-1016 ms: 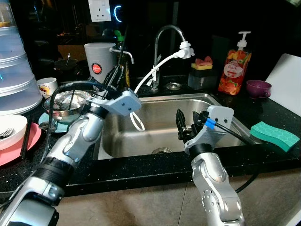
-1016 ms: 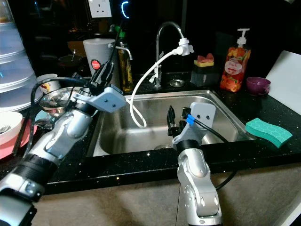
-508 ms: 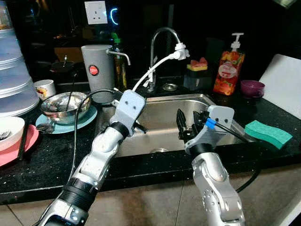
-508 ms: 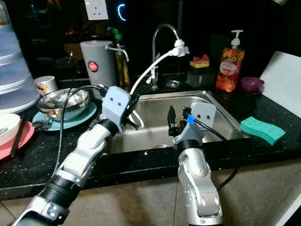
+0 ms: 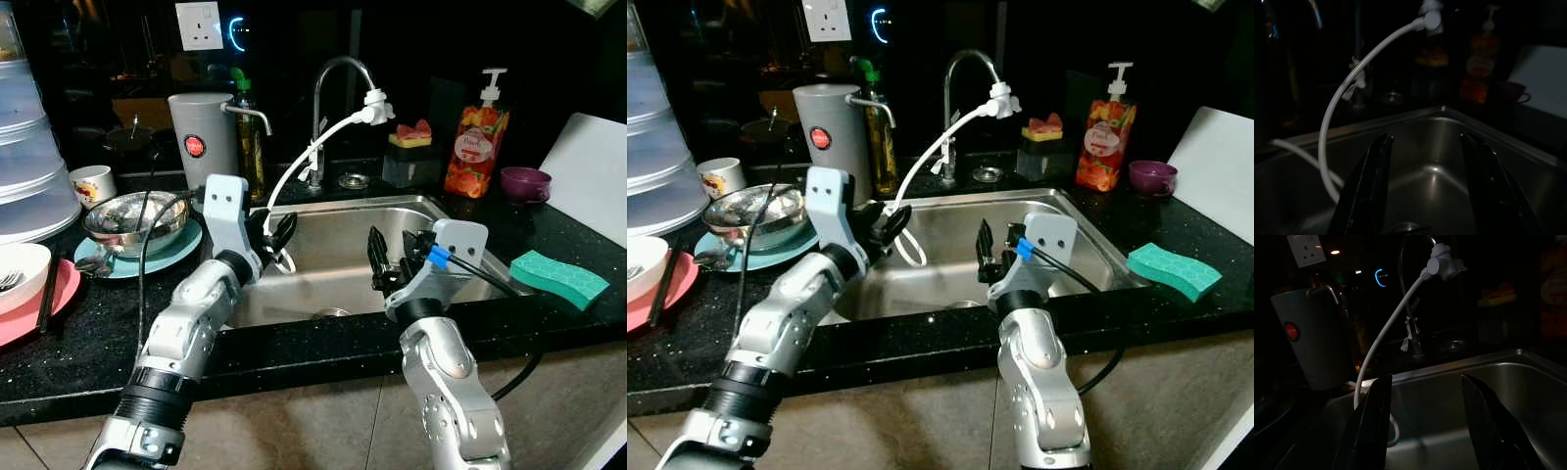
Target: Kitchen organization
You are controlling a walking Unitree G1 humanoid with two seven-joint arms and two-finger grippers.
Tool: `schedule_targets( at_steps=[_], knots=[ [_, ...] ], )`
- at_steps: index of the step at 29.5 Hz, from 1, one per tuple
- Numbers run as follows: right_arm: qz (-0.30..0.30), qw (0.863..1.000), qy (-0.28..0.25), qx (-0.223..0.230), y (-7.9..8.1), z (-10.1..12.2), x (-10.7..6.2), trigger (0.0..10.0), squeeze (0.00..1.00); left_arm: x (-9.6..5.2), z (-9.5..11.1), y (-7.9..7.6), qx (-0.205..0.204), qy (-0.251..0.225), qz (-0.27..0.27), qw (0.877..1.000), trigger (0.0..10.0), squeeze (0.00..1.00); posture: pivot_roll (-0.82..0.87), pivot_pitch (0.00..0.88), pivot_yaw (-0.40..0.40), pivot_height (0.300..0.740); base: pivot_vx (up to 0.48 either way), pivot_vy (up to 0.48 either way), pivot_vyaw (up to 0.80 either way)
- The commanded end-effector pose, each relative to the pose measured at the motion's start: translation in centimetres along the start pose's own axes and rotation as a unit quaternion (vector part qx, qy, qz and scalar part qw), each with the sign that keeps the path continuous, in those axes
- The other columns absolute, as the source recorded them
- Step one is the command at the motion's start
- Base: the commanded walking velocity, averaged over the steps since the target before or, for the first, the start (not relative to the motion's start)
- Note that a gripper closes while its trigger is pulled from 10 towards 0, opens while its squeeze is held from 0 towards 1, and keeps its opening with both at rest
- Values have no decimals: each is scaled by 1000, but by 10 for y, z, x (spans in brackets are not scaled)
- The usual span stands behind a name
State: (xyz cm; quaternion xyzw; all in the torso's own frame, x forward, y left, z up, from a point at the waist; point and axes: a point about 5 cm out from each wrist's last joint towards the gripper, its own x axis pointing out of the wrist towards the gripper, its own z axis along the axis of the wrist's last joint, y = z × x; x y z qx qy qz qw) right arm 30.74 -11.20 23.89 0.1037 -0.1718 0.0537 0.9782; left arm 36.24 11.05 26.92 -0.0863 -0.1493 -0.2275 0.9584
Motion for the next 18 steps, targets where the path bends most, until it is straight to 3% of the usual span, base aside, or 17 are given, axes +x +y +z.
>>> schedule_targets(
  at_steps=[1, 4, 5, 6, 8, 9, 10, 14, 18],
  knots=[
    [-2, 1000, 7, -1, -1, -3, -1, 10000, 0, 0, 5, -1, -5, -3, -9, 1000, 10000, 0, 2, 60, 23, 740, 0, 0, 0],
    [-1, 1000, 7, -2, -1, -3, 0, 10000, 0, 1, 16, 12, 38, -16, 32, 999, 10000, 0, 2, 60, 23, 740, 0, 0, 0],
    [-2, 1000, 7, -2, -1, -3, -1, 10000, 0, 2, 18, 25, 98, -1, 75, 992, 10000, 0, 1, 62, 24, 740, 0, 0, 0],
    [-2, 1000, 7, -2, -1, -3, -1, 10000, 0, 2, 18, 25, 98, -1, 75, 992, 10000, 0, 1, 62, 24, 740, 0, 0, 0],
    [-2, 1000, 7, -1, -1, -3, -1, 10000, 0, 2, 17, 39, 158, 18, 121, 980, 10000, 0, 1, 62, 24, 740, 0, 0, 0],
    [-2, 1000, 7, -1, -1, -3, -1, 10000, 0, 2, 17, 39, 158, 18, 121, 980, 10000, 0, 1, 62, 24, 740, 0, 0, 0],
    [-2, 1000, 7, -1, -1, -3, -1, 10000, 0, -3, 16, 59, 187, 48, 182, 964, 10000, 0, 1, 62, 24, 740, 0, 0, 0],
    [-3, 1000, 5, -1, -1, -2, -1, 10000, 0, -15, 19, 83, 207, 78, 240, 945, 10000, 0, 6, 64, 25, 740, 0, 0, 0],
    [-3, 1000, 4, -1, -2, -2, -1, 10000, 0, -21, 21, 91, 212, 86, 255, 940, 10000, 0, 6, 64, 25, 740, 0, 0, 0]
  ],
)
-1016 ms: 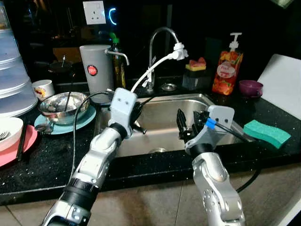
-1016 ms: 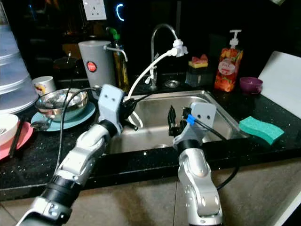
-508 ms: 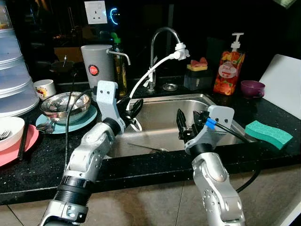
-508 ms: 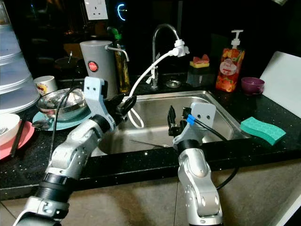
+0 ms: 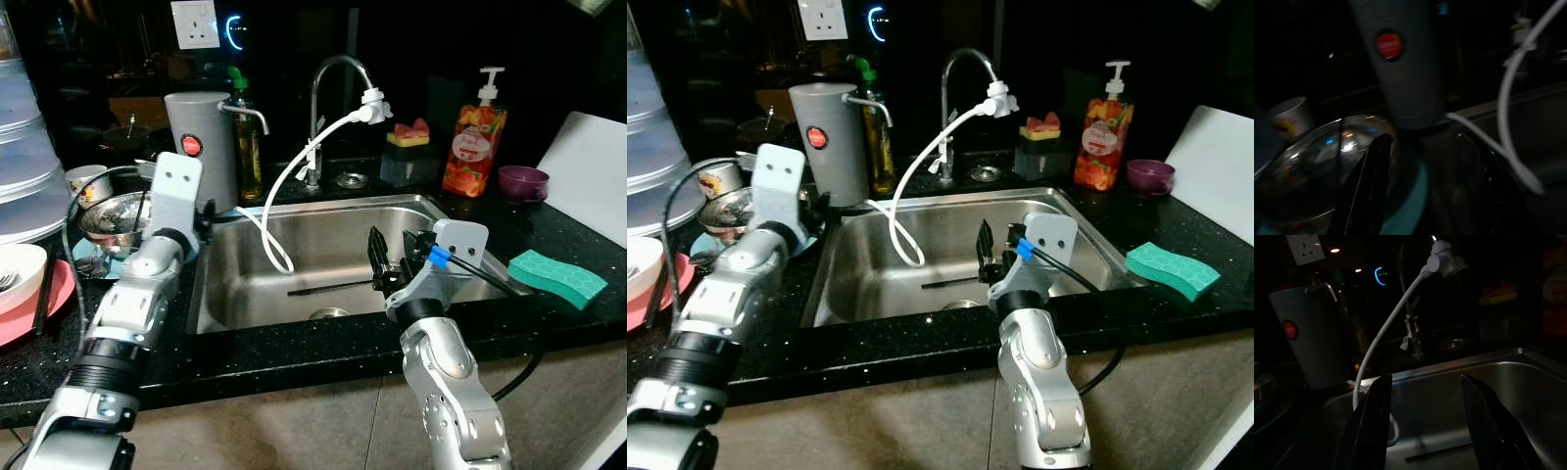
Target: Kitchen organization
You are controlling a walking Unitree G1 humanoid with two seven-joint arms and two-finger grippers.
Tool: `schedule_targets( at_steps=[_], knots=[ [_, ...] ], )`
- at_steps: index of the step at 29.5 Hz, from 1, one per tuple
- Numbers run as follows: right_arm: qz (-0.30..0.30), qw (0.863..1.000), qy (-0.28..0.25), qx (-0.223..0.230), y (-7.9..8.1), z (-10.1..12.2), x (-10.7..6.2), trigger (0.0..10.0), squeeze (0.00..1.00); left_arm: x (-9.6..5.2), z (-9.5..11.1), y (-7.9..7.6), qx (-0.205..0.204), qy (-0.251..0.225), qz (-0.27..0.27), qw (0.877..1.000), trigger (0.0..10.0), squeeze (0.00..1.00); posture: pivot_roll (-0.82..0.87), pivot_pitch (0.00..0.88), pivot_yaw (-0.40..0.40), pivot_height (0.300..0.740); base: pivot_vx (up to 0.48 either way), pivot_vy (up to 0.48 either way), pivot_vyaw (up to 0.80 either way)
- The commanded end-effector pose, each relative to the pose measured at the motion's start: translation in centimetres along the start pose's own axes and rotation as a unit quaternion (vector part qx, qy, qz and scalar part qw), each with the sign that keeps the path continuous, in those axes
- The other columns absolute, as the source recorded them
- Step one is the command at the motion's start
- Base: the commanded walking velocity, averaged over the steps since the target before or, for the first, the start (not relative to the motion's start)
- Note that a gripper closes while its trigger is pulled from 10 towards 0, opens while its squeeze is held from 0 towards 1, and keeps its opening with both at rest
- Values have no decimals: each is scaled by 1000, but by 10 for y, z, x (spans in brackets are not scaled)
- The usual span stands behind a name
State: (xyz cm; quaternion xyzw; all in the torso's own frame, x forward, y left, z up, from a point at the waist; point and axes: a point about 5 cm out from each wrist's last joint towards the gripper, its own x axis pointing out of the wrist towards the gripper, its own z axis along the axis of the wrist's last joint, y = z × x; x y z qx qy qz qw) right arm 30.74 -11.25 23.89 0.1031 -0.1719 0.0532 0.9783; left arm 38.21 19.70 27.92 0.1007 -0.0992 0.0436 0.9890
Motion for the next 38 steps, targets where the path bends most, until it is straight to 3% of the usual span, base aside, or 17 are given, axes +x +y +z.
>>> schedule_targets(
  at_steps=[1, 6, 9, 10, 12, 14, 16, 22, 23, 29, 32, 35, 38],
  knots=[
    [-2, 1000, 4, -1, -2, -2, 0, 10000, 0, -1, -10, 18, 6, 29, 35, 999, 10000, 0, 16, 63, 22, 740, 0, 0, 0],
    [-1, 1000, 4, -1, -2, -2, 0, 10000, 0, -1, -18, 34, 23, 63, 48, 997, 10000, 0, 16, 63, 22, 740, 0, 0, 0],
    [1, 1000, 4, 0, -1, -2, 1, 10000, 0, -1, -26, 35, 50, 90, 12, 995, 10000, 0, 25, 55, 23, 740, 0, 0, 0],
    [1, 1000, 4, 0, 0, -2, 1, 10000, 0, -3, -30, 35, 70, 100, -11, 992, 10000, 0, 25, 55, 23, 740, 0, 0, 0],
    [2, 1000, 4, 1, 0, -2, 2, 10000, 0, -6, -38, 43, 156, 106, -13, 982, 10000, 0, 26, 54, 27, 740, 0, 0, 0],
    [2, 1000, 4, 1, 0, -2, 1, 10000, 0, -9, -44, 58, 200, 115, 26, 973, 10000, 0, 26, 54, 27, 740, 0, 0, 0],
    [2, 1000, 4, 1, 0, -2, 1, 10000, 0, -9, -43, 59, 208, 114, 32, 971, 10000, 0, 26, 54, 27, 740, 0, 0, 0],
    [2, 1000, 5, 0, -1, -4, 0, 10000, 0, -19, -52, 62, 183, 126, 77, 972, 10000, 0, 31, 48, 32, 740, 0, 0, 0],
    [1, 1000, 5, 0, -1, -4, 0, 10000, 0, -28, -63, 63, 178, 143, 85, 970, 10000, 0, 31, 48, 32, 740, 0, 0, 0],
    [6, 1000, 8, 1, 1, -5, 0, 10000, 0, -39, -77, 76, 211, 165, 80, 960, 10000, 0, 31, 48, 32, 740, 0, 0, 0],
    [7, 1000, 9, 1, 1, -5, 1, 10000, 0, -40, -79, 81, 205, 171, 86, 960, 10000, 0, 31, 48, 32, 740, 0, 0, 0],
    [8, 1000, 8, 2, 1, -5, 1, 10000, 0, -40, -81, 83, 169, 179, 98, 964, 10000, 0, 31, 48, 32, 740, 0, 0, 0],
    [7, 1000, 7, 3, 2, -5, 1, 10000, 0, -35, -75, 79, 46, 148, 106, 982, 10000, 0, 41, 48, 29, 740, 0, 0, 0]
  ],
)
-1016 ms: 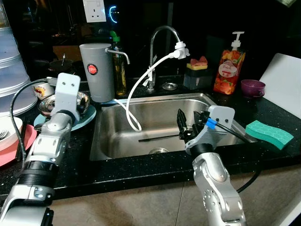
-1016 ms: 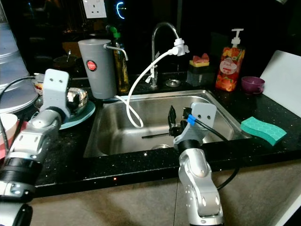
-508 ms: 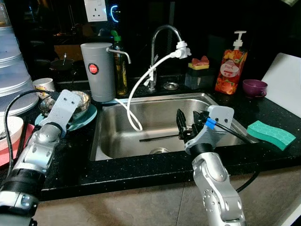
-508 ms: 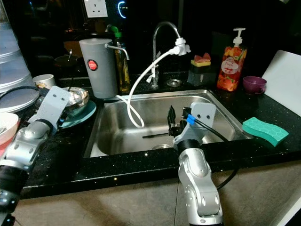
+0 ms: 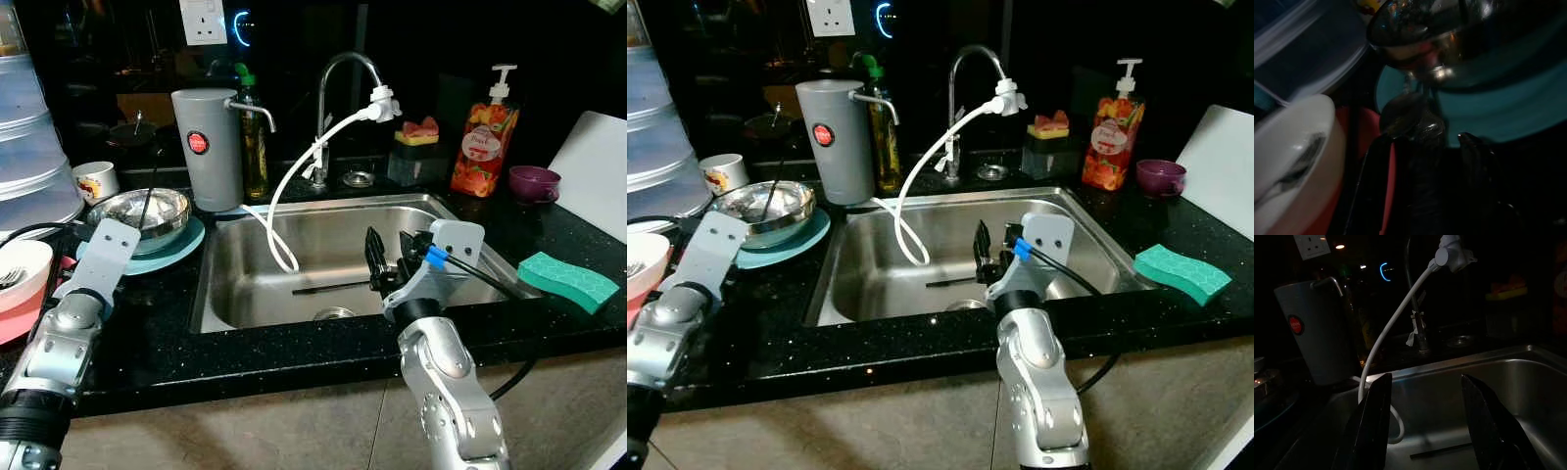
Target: Kitchen organization
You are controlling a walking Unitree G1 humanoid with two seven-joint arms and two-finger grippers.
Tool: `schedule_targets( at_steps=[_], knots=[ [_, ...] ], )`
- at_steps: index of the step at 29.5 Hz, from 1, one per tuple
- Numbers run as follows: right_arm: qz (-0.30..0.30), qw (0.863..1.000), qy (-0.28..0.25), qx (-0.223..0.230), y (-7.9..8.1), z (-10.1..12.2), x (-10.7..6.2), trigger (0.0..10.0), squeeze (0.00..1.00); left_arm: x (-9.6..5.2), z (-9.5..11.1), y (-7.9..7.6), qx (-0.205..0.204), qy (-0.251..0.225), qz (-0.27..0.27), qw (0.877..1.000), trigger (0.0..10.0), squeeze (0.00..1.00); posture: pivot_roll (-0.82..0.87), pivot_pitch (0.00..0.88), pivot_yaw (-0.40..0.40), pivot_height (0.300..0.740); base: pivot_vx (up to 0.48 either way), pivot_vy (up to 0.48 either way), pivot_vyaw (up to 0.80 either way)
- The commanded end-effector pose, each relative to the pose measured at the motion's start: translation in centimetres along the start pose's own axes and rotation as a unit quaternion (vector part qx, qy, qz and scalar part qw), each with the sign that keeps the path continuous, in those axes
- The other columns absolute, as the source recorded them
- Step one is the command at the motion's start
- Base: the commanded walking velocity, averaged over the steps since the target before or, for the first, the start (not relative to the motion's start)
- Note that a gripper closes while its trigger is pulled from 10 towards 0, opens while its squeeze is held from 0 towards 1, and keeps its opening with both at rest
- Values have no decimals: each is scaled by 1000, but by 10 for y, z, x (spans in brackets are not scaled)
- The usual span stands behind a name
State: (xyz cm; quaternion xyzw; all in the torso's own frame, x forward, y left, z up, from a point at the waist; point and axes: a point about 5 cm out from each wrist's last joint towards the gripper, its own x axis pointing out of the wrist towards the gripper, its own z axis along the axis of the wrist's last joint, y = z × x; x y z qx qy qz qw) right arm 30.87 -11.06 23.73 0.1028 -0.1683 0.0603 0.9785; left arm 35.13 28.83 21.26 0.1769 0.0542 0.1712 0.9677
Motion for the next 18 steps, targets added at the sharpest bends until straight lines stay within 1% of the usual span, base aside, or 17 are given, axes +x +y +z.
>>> schedule_targets(
  at_steps=[1, 2, 3, 8, 9, 10, 18],
  knots=[
    [0, 1000, 3, 2, 0, -3, 0, 10000, 0, 3, 5, -3, -102, -8, -15, 995, 10000, 0, 41, 48, 29, 740, 0, 0, 0],
    [0, 1000, 3, 1, 0, -3, 0, 10000, 0, 4, 5, -3, -127, -5, -17, 992, 10000, 0, 41, 48, 29, 740, 0, 0, 0],
    [-1, 1000, 3, 1, 0, -3, -1, 10000, 0, 4, 4, -3, -140, -2, -17, 990, 10000, 0, 41, 48, 29, 740, 0, 0, 0],
    [-3, 1000, 3, 0, -1, -3, -1, 10000, 0, 8, 0, -1, -189, 15, -20, 982, 10000, 0, 28, 53, 28, 740, 0, 0, 0],
    [-3, 1000, 3, 0, -1, -3, -1, 10000, 0, 8, 0, -1, -189, 15, -20, 982, 10000, 0, 28, 53, 28, 740, 0, 0, 0],
    [-4, 1000, 3, 0, -2, -2, -2, 10000, 0, 10, -2, 0, -211, 24, -16, 977, 10000, 0, 29, 53, 27, 740, 0, 0, 0],
    [-2, 1000, 3, -1, -1, -2, 1, 10000, 0, 13, -5, 3, -212, 27, -7, 977, 10000, 0, 27, 54, 19, 740, 0, 0, 0]
  ],
)
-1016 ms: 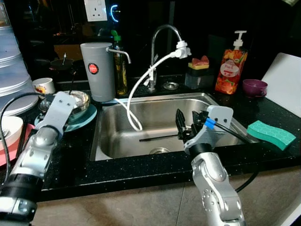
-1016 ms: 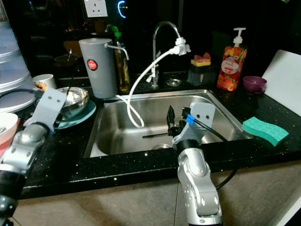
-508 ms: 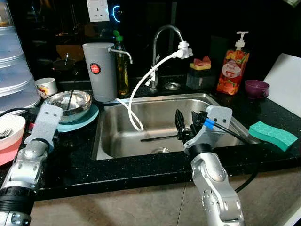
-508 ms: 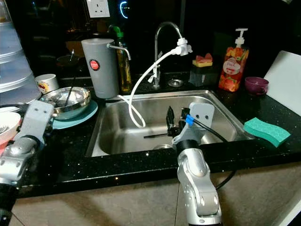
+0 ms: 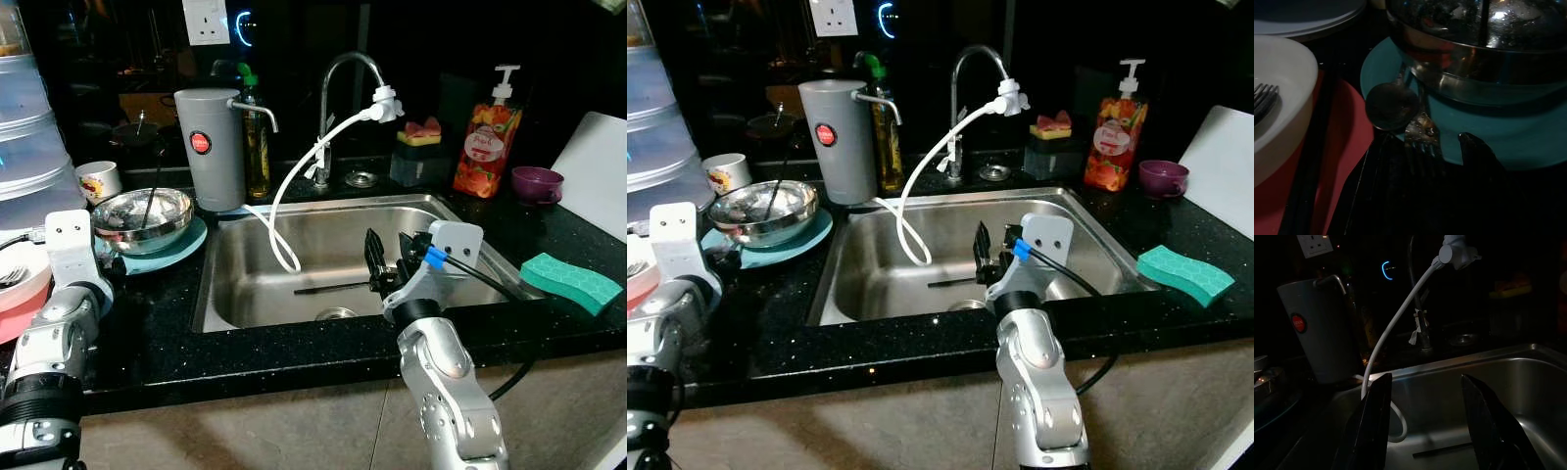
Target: Kitchen organization
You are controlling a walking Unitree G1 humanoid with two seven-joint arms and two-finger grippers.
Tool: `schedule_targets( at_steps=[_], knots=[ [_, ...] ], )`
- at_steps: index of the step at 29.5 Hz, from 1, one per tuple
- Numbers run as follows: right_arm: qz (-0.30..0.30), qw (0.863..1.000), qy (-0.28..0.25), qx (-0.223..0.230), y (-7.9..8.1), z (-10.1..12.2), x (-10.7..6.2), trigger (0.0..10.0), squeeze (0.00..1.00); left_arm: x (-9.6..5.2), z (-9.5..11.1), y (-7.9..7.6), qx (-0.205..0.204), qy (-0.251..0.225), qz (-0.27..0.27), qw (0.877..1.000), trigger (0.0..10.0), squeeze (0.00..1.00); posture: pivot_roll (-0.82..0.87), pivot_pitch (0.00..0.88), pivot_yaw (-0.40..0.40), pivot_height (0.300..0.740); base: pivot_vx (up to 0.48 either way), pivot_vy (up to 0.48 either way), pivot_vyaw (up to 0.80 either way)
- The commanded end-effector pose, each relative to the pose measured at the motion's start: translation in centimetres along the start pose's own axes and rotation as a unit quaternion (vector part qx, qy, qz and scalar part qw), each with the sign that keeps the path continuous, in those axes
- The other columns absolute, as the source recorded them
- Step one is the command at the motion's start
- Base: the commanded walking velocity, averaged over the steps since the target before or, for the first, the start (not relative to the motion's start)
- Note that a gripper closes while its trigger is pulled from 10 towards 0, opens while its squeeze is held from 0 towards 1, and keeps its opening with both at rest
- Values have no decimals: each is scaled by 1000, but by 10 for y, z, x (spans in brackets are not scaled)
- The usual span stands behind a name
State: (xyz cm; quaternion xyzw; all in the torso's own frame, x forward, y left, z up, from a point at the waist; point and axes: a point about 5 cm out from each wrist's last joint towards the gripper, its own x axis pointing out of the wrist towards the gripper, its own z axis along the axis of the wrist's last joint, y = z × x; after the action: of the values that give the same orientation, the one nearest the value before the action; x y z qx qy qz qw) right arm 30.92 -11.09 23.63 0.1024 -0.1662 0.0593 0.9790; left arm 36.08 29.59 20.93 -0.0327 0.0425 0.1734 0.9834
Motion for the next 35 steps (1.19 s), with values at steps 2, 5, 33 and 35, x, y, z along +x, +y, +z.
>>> schedule_targets(
  at_steps=[2, 5, 33, 35],
  knots=[
    [0, 1000, 1, 0, -1, -1, 1, 10000, 0, 3, -2, 2, -7, 7, 0, 1000, 10000, 0, 27, 54, 18, 740, 0, 0, 0],
    [0, 1000, 1, 0, 0, -1, 1, 10000, 0, 4, -4, 1, -11, 15, -8, 1000, 10000, 0, 27, 54, 16, 740, 0, 0, 0],
    [3, 1000, 1, -1, 1, 0, 1, 10000, 0, 7, 10, -1, 128, -73, 39, 988, 0, 0, 23, 53, 9, 740, 0, 0, 0],
    [4, 1000, 1, 0, 1, 0, 1, 10000, 0, 6, 16, -2, 146, -94, 51, 983, 10000, 0, 23, 53, 9, 740, 0, 0, 0]
  ],
)
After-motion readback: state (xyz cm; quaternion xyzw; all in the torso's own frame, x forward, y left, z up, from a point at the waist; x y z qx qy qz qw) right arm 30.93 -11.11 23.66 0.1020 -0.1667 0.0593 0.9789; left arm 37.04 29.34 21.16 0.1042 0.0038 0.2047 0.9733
